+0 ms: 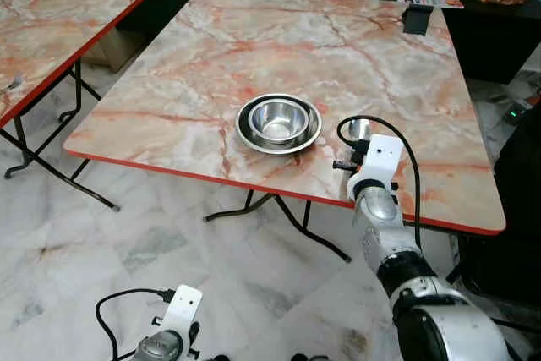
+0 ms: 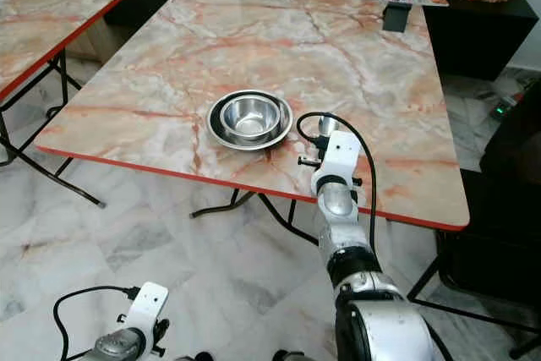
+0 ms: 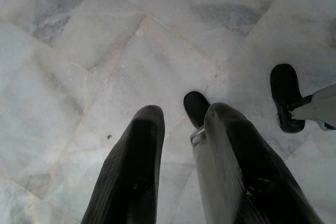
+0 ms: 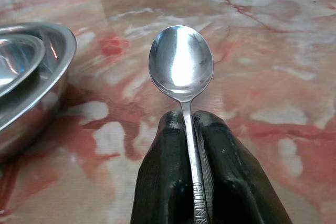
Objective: Setting the table
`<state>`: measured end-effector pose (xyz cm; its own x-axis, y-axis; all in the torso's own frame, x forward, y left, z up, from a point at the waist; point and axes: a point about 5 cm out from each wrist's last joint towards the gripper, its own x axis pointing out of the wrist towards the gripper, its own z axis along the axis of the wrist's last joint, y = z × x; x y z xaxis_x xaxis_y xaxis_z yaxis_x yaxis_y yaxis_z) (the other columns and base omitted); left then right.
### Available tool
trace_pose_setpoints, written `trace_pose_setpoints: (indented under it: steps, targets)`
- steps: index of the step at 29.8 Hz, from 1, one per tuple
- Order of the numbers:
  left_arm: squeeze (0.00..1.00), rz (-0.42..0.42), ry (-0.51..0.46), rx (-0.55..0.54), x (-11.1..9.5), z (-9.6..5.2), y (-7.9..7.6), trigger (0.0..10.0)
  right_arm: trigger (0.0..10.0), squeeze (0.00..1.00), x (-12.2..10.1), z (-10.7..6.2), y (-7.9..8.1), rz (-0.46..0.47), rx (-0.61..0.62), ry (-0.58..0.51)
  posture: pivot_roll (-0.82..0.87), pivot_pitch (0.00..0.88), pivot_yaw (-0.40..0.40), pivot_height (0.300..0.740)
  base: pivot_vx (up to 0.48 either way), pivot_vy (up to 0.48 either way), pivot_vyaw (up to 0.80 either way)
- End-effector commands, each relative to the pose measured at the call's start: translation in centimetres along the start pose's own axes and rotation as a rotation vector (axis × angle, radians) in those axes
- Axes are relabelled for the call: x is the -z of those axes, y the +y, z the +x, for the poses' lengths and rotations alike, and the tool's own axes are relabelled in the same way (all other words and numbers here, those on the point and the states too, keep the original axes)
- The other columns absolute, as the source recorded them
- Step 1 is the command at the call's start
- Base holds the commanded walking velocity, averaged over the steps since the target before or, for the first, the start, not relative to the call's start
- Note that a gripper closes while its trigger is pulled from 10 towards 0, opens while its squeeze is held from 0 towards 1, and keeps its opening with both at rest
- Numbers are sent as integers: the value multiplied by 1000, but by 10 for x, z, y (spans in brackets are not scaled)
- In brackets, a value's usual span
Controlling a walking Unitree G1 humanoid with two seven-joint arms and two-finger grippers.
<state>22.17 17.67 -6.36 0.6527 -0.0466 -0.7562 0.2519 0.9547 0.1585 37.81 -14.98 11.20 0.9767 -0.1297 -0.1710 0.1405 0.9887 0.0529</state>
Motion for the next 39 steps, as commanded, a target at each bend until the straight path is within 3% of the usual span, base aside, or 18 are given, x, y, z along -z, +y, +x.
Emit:
trace_pose_setpoints:
  steps: [1,16,39]
  targets:
    - [0,-32,32,-13,9,-1,1,10000,10000,0,-5,3,-4,10,17,8,-21,140,-40,740,0,0,0]
    - [0,-46,12,-24,6,-1,-1,10000,10000,0,-9,5,-13,17,10,-33,-24,140,-45,740,0,0,0]
    - [0,-43,10,-34,4,-1,3,10000,10000,0,-1,2,-14,47,15,-40,-31,138,-35,740,322,0,0]
